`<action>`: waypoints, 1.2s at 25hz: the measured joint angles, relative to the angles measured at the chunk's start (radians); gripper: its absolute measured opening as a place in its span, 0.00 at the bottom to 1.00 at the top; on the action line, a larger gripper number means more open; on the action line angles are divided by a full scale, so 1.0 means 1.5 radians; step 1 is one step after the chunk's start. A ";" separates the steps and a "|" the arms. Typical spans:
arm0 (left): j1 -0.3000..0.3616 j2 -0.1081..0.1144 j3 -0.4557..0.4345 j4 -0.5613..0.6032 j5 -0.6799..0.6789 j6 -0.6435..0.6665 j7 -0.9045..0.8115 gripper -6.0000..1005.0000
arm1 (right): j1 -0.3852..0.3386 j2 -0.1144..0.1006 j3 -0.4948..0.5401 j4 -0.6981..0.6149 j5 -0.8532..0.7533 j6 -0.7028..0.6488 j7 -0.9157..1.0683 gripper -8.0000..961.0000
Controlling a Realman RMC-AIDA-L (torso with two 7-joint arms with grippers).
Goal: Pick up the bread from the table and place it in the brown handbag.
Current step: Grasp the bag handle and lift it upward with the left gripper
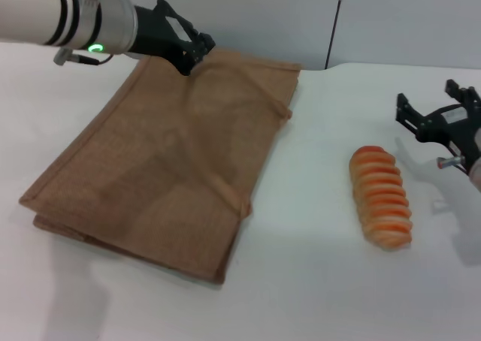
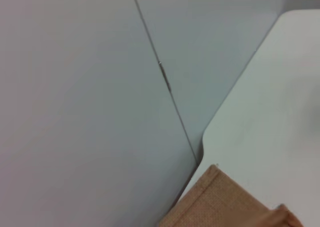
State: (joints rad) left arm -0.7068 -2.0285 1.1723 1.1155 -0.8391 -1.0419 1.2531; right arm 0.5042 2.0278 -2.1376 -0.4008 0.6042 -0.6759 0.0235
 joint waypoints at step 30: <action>0.036 0.011 -0.027 -0.110 0.053 0.107 -0.008 0.13 | -0.027 -0.002 0.008 -0.080 -0.076 0.049 -0.001 0.93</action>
State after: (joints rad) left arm -0.6524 -2.0119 1.1322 0.9506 -0.7602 -0.8818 1.2416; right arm 0.4633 2.0245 -2.1261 -0.5208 0.4907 -0.6027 0.0214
